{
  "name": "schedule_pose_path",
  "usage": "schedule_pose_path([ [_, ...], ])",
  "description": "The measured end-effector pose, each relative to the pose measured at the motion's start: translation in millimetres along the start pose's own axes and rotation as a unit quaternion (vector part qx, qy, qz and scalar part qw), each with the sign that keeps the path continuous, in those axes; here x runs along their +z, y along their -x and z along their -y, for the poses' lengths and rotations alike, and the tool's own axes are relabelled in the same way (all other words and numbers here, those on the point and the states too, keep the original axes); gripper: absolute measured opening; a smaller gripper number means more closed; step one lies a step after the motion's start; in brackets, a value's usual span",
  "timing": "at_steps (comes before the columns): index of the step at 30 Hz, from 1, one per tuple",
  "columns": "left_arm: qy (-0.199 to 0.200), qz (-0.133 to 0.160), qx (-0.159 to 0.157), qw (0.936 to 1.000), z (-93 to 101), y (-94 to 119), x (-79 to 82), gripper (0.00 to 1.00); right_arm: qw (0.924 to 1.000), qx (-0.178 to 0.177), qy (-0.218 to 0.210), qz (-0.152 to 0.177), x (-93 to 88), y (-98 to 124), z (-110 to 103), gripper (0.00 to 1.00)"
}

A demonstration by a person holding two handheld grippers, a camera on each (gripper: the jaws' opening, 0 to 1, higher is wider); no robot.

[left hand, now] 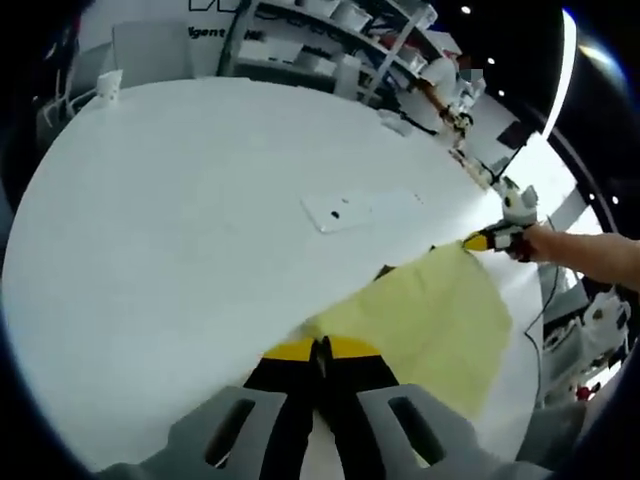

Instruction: Fold the garment on the visible template until the final outline fits inside the template.

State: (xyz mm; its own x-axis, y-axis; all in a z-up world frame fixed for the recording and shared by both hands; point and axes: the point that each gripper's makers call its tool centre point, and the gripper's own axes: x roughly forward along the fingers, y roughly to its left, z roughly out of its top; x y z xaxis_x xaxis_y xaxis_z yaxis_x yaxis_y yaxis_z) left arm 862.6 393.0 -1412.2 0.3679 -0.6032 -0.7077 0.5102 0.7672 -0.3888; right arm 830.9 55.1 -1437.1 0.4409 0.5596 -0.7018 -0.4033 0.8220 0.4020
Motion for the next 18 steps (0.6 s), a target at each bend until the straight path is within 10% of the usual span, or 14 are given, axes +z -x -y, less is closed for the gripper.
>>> schedule_pose_path([
  [6,-0.014,0.022,-0.005,0.9997,0.6,10.1,9.4,0.03,0.9976,-0.017,0.023,0.063,20.3,24.2,-8.6,0.0],
  [18,-0.021,0.019,0.009,0.9995,-7.2,-11.1,6.5,0.03,0.9978,-0.044,0.008,0.05,7.9,10.2,6.3,0.0],
])
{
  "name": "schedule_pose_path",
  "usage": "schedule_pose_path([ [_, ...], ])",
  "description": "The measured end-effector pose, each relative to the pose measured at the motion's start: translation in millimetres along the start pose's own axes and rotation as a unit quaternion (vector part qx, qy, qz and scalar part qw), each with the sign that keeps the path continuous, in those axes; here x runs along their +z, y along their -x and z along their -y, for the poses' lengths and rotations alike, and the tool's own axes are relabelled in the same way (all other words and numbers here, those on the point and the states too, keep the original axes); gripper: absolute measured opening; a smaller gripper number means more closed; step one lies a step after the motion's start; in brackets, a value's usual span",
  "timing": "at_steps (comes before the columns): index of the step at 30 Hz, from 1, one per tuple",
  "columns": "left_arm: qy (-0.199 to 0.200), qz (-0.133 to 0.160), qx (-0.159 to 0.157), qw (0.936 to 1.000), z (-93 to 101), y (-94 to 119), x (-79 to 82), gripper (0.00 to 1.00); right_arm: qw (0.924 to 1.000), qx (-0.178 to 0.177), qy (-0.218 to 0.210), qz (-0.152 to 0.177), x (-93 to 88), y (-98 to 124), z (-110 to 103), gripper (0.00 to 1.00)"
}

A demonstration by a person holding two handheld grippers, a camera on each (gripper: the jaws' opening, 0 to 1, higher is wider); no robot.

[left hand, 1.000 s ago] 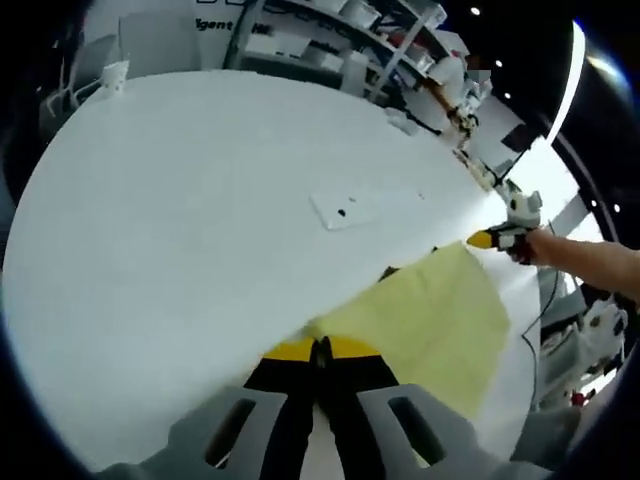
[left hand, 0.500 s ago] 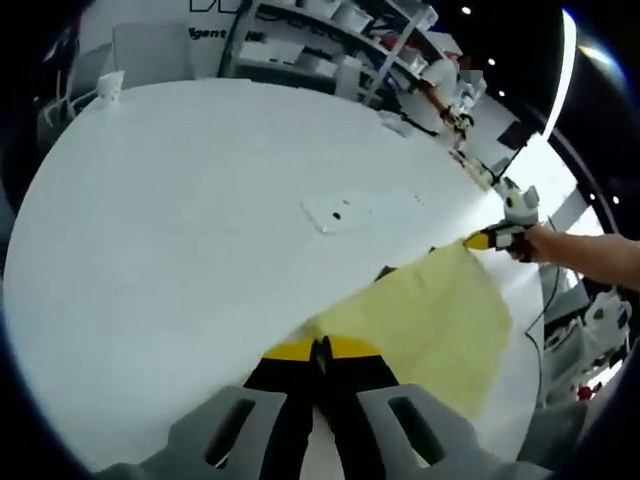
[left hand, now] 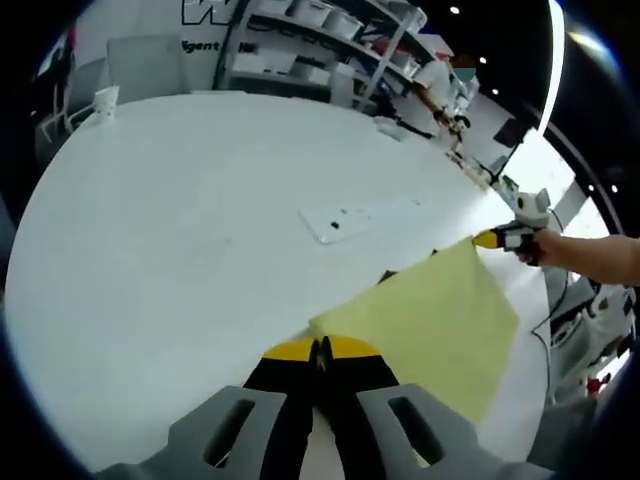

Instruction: Fold the garment on the visible template until the final outline fits inside the template.

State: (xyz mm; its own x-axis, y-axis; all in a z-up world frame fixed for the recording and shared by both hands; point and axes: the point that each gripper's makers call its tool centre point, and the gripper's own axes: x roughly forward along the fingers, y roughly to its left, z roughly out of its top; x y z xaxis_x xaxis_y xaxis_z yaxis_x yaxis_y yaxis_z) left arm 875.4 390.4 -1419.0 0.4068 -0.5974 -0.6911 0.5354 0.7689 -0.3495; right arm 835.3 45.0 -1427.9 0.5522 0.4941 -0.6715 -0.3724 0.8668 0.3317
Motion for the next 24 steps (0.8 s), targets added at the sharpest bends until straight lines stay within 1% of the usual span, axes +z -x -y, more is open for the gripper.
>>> schedule_pose_path([
  [1,-0.002,0.002,0.003,1.0,0.6,0.4,0.7,0.03,1.0,-0.001,0.0,-0.009,-2.4,-2.7,0.5,0.0],
  [3,-0.004,0.004,0.01,0.9999,-1.6,1.4,1.8,0.04,0.9999,-0.006,0.003,-0.013,-3.8,-4.8,1.8,0.0],
  [4,0.003,0.009,0.017,0.9998,-4.6,2.2,3.4,0.04,0.9999,-0.007,0.0,-0.016,-4.7,-5.1,2.3,0.0],
  [5,0.011,0.013,0.019,0.9997,-4.8,4.9,4.1,0.06,0.9998,-0.008,-0.003,-0.017,-4.6,-5.5,2.5,0.0],
  [6,0.011,0.014,0.016,0.9997,-4.4,6.7,4.1,0.06,0.9998,-0.009,-0.004,-0.017,-5.3,-3.5,2.1,0.01],
  [9,0.006,0.016,0.016,0.9997,-2.8,15.6,2.2,0.07,1.0,-0.005,-0.001,0.0,-0.7,1.4,-1.5,0.03],
  [12,0.007,0.025,0.006,0.9996,-2.9,26.9,-1.8,0.07,1.0,0.0,0.0,0.007,-2.6,11.8,-6.1,0.09],
  [14,0.007,0.03,0.0,0.9995,-0.9,34.4,-3.9,0.07,0.9998,0.005,0.012,0.018,-2.4,18.1,-10.1,0.11],
  [16,0.006,0.032,-0.01,0.9994,3.9,43.4,-10.2,0.07,0.9996,0.01,0.01,0.026,-5.4,26.4,-14.2,0.12],
  [18,0.001,0.038,-0.023,0.999,10.3,52.4,-17.9,0.06,0.9993,0.016,0.016,0.029,-11.7,33.7,-19.7,0.12],
  [19,-0.003,0.038,-0.031,0.9988,15.5,57.7,-25.2,0.05,0.999,0.02,0.02,0.034,-13.8,37.0,-22.6,0.12],
  [20,-0.009,0.04,-0.035,0.9985,18.9,60.6,-29.3,0.05,0.9987,0.029,0.019,0.038,-17.8,39.5,-22.4,0.13],
  [22,-0.014,0.033,-0.039,0.9986,26.8,67.3,-44.4,0.05,0.9972,0.049,0.016,0.054,-23.4,47.1,-33.6,0.14],
  [23,-0.019,0.031,-0.042,0.9984,26.1,70.2,-48.3,0.05,0.9973,0.048,0.02,0.052,-28.4,49.6,-34.5,0.15],
  [24,-0.026,0.032,-0.045,0.9981,29.3,73.1,-52.6,0.05,0.9972,0.051,0.025,0.048,-34.7,52.6,-35.3,0.15],
])
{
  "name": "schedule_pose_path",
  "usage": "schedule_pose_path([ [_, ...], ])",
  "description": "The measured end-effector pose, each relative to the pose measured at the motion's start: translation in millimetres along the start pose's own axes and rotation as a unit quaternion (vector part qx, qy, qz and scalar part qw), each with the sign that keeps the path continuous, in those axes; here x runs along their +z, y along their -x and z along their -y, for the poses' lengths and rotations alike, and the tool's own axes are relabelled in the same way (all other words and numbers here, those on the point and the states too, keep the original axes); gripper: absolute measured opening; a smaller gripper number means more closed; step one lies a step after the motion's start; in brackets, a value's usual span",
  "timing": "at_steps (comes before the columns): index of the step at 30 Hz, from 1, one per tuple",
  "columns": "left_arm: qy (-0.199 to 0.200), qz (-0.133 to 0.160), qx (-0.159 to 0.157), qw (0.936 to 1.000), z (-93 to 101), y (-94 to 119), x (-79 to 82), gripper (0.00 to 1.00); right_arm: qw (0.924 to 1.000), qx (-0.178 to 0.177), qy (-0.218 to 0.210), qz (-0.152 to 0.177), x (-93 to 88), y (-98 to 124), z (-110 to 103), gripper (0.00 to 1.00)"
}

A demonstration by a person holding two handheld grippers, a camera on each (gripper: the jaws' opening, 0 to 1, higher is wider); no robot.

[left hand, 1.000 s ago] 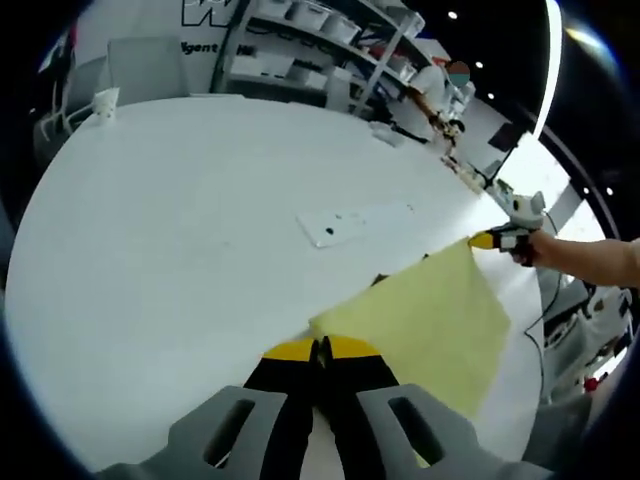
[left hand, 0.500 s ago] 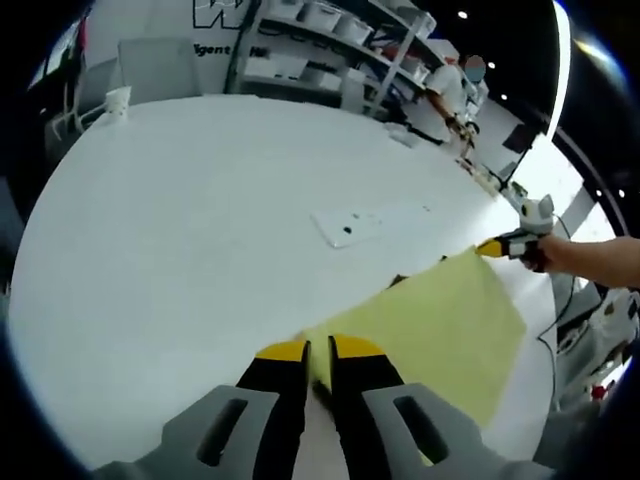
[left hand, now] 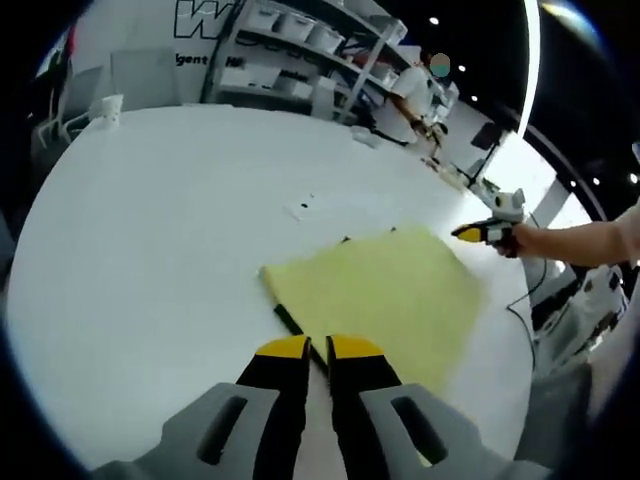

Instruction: Fold the garment on the visible template until the final outline fits inside the template.

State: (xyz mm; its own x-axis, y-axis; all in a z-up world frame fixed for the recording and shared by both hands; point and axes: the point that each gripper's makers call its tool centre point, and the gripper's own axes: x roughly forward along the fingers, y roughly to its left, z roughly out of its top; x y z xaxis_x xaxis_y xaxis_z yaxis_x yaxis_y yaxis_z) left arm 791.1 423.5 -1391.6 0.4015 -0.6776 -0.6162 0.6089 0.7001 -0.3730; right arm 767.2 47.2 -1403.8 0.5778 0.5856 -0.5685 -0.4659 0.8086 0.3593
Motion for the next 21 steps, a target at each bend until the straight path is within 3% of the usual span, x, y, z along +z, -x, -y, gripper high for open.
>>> schedule_pose_path([
  [6,-0.018,0.013,-0.012,0.9997,26.9,14.0,-25.9,0.09,0.999,0.039,0.019,0.015,-19.4,17.0,-25.3,0.18],
  [21,-0.069,0.003,-0.005,0.9976,65.6,22.8,-80.8,0.2,0.996,0.058,0.062,0.029,-64.5,44.2,-58.6,0.27],
])
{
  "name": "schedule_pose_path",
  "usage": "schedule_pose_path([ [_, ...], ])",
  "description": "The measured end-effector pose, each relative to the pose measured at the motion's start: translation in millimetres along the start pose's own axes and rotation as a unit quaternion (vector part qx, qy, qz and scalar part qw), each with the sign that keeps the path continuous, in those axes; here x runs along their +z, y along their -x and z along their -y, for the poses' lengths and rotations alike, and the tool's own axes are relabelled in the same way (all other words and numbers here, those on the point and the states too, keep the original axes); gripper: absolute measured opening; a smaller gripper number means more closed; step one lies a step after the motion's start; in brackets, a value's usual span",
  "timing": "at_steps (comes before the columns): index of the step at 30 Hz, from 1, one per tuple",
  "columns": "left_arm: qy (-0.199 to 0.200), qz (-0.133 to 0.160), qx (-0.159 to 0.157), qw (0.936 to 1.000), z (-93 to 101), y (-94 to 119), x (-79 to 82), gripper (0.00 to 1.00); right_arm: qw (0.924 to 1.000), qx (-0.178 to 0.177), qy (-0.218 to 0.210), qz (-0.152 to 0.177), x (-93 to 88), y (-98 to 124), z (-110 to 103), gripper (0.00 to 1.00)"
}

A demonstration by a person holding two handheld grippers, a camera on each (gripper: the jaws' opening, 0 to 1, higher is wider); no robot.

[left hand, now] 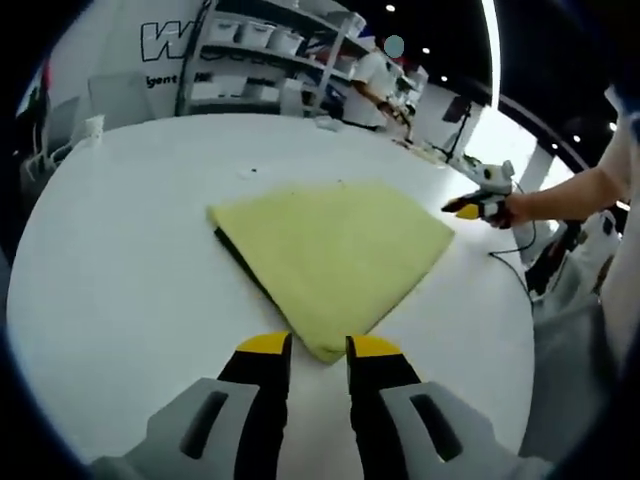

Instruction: Fold the garment on the visible template until the final outline fits inside the template.

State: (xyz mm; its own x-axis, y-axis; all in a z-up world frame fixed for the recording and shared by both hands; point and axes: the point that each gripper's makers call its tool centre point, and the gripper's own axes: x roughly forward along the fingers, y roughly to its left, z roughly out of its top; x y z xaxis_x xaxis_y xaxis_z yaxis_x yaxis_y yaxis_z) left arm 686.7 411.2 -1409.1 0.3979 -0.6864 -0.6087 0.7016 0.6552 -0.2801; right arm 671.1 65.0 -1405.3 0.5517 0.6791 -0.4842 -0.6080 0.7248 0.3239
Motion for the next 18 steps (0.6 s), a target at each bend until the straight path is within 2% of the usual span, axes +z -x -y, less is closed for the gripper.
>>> schedule_pose_path([
  [3,-0.01,-0.003,0.001,0.9999,6.9,-1.2,-6.2,0.21,0.9999,0.004,0.011,-0.01,-9.5,0.1,-8.2,0.26],
  [11,-0.035,-0.017,0.008,0.9992,13.9,-8.4,-17.7,0.2,0.9997,0.004,0.011,-0.02,-23.6,-4.2,-13.3,0.25],
  [18,-0.025,-0.017,0.027,0.9992,3.2,-14.5,-19.8,0.12,0.9993,-0.004,0.014,-0.035,-36.4,-5.2,-8.2,0.22],
])
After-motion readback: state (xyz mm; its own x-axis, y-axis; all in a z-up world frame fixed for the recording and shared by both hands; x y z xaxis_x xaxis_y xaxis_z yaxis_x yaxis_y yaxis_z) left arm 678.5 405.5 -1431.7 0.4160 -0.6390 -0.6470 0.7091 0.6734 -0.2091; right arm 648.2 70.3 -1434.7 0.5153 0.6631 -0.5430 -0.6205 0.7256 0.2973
